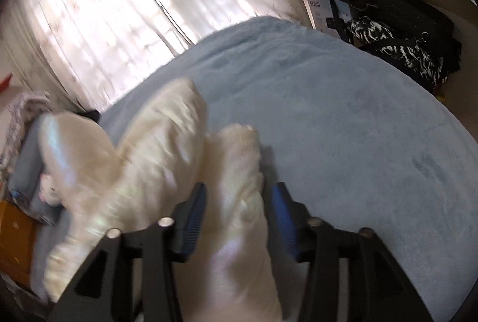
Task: Fold large clothes
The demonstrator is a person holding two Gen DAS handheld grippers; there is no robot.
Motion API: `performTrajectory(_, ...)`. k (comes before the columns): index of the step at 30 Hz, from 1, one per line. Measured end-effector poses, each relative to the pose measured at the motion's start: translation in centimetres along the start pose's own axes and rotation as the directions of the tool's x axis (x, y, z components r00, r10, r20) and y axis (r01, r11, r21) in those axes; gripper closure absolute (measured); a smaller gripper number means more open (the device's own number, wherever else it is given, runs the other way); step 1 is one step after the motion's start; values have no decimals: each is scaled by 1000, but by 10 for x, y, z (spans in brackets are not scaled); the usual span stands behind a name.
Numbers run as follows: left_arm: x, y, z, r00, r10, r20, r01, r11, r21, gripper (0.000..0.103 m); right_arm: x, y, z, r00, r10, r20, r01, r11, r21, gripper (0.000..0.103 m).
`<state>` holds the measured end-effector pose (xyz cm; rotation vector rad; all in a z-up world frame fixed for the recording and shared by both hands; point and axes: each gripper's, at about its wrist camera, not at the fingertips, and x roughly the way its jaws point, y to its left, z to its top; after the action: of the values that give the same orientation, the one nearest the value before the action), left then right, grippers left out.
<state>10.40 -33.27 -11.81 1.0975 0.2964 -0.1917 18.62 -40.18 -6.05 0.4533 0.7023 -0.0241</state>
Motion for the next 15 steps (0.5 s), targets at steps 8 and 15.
performTrajectory(8, -4, -30, -7, 999, 21, 30, -24, 992, 127, 65, -5, 45, 13, 984, 148, -94, -162, 974, -157, 47)
performTrajectory(15, -2, -19, -16, 1000, -1, 31, -4, 986, 169, 65, 29, 90, 13, 969, 129, -209, -198, 913, -356, 36)
